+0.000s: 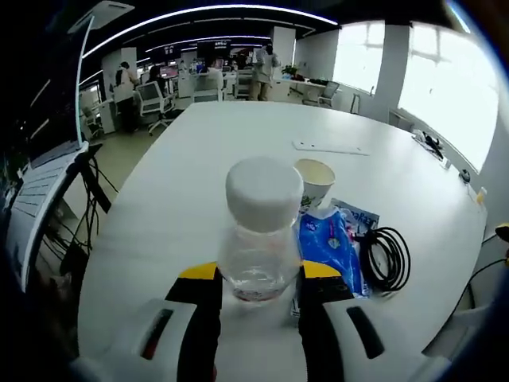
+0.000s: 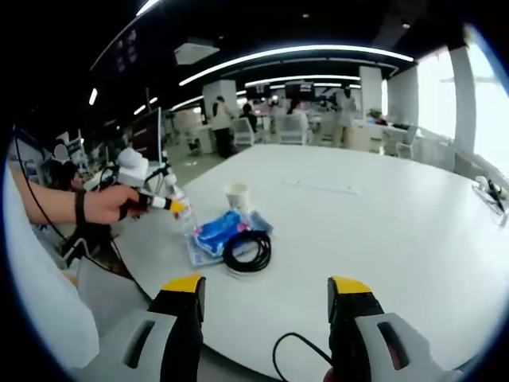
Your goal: Arrange the tabletop items into an orderly group along one side of the table until the central work area is clear of visible clutter.
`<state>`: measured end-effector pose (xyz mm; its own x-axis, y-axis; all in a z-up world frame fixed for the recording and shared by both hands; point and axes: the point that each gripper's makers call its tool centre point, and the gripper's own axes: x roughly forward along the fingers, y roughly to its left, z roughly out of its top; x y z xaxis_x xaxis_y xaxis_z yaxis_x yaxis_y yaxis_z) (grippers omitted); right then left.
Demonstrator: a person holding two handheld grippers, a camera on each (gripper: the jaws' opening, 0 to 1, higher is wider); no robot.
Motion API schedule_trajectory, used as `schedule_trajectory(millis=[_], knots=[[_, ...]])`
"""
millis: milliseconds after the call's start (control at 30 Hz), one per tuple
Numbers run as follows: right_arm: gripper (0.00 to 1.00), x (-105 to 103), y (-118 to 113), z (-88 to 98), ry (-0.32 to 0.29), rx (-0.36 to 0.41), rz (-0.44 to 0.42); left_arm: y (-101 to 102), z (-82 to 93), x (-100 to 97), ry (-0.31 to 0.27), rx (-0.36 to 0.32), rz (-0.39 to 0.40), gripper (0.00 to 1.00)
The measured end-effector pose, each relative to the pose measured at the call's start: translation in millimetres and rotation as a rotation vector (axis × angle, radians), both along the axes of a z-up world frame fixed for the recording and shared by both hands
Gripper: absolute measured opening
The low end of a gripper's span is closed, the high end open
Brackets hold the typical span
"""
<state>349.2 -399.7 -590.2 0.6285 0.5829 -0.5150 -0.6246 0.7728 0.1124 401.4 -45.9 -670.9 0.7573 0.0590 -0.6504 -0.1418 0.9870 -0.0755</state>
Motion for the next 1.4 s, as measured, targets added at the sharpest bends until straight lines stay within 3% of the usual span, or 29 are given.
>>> schedule_trajectory(millis=[767,1400], knots=[[0.63,-0.3,10.4,3.7,0.022,0.007,0.004,6.5,1.2,14.7,-0.007,-0.001,0.032,0.36],[0.63,0.5,5.9,-0.5,0.053,-0.003,0.003,11.8,0.9,87.9,-0.019,-0.002,0.008,0.36]])
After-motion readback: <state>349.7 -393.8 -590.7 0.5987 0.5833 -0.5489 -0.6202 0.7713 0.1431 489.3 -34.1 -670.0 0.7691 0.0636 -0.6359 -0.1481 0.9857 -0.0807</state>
